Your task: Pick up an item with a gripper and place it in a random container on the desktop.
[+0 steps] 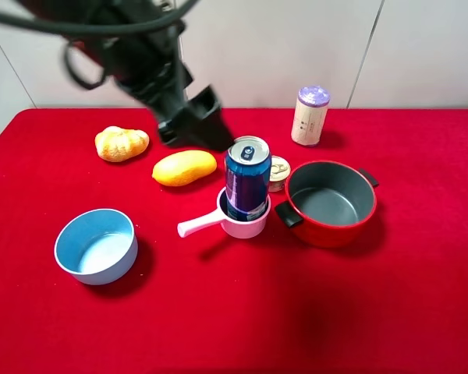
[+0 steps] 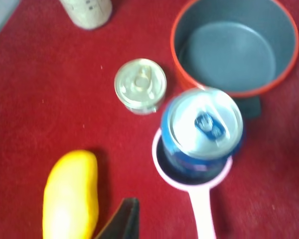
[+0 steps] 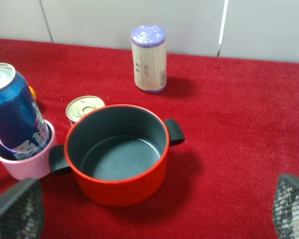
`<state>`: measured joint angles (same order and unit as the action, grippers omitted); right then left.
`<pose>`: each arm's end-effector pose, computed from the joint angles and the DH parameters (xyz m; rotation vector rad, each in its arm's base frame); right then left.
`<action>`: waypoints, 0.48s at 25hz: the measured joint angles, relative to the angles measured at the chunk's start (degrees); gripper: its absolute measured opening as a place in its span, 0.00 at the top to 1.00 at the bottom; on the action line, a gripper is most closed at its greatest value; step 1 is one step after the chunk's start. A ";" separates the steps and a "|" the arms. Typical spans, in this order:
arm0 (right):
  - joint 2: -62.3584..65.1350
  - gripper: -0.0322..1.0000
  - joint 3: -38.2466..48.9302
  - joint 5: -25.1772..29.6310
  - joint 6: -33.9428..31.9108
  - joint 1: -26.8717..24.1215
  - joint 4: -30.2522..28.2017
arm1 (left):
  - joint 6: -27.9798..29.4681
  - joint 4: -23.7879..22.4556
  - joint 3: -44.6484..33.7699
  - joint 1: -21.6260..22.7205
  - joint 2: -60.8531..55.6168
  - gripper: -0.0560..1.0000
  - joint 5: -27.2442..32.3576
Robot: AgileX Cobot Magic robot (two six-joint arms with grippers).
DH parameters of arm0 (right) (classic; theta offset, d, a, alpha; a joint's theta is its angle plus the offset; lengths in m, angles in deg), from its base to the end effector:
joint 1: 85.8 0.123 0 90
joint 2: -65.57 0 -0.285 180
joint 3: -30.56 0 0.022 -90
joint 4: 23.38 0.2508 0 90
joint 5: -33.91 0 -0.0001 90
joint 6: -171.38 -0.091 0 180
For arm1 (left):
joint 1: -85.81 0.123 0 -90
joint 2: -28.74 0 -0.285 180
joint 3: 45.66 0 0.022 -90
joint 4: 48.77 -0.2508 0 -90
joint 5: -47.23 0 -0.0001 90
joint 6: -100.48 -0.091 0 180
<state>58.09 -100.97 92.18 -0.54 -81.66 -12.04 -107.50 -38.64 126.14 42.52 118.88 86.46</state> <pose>-0.0061 0.0148 0.2826 -0.2158 1.9716 0.1902 0.2212 -0.2223 0.3270 1.3116 2.0235 -0.3220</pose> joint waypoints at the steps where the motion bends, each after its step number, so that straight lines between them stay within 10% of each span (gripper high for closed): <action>1: 0.00 0.30 0.00 0.00 0.00 0.00 0.00 | 0.00 -0.07 -1.19 0.19 -1.20 0.01 0.14; 12: 0.00 0.30 0.00 0.00 0.00 0.00 0.00 | 0.00 1.28 -21.27 8.22 -18.38 0.01 0.44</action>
<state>58.09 -100.97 92.18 -0.54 -81.66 -12.04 -107.50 -37.36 104.87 50.74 100.50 86.90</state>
